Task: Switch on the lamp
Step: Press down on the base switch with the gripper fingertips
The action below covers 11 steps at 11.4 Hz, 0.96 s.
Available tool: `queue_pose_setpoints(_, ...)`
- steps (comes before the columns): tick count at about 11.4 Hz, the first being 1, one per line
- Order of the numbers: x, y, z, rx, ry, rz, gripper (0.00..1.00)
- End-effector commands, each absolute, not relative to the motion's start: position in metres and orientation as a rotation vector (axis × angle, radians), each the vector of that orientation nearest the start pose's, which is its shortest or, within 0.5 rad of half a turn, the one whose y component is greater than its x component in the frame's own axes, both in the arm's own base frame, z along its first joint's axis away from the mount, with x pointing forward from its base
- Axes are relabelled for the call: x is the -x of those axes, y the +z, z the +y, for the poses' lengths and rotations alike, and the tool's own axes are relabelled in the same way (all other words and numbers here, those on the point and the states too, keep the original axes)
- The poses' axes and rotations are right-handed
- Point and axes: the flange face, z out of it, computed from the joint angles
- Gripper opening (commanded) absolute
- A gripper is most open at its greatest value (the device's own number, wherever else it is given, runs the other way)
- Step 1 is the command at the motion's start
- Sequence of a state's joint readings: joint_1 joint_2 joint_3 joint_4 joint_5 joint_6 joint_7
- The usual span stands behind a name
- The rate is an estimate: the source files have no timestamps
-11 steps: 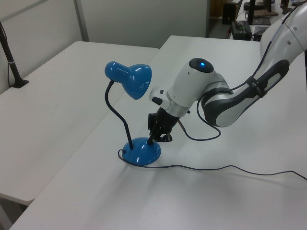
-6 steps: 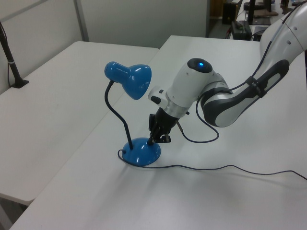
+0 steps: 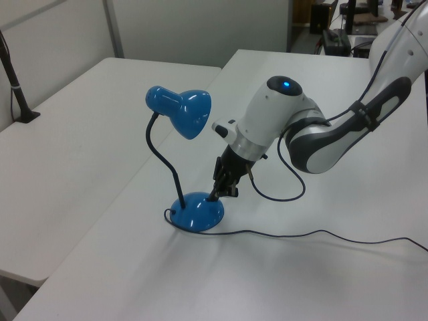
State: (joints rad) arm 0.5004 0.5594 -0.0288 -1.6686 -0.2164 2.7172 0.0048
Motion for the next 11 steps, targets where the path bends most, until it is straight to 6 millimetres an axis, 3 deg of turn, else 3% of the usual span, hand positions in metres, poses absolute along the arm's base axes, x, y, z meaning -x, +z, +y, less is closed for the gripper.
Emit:
queue_pose_setpoints(1, -0.633, 0.347, 0.333, 2.919, -0.781, -0.896, 0.00)
queue_pose_setpoints(4, -0.651, 0.337, 0.331, 2.919, -0.786, -0.843, 0.00)
queue_pose_setpoints(6, -0.656, 0.324, 0.334, 2.924, -0.777, -0.852, 0.00)
queue_pose_setpoints(11, -0.664, 0.314, 0.339, 2.923, -0.783, -0.859, 0.00)
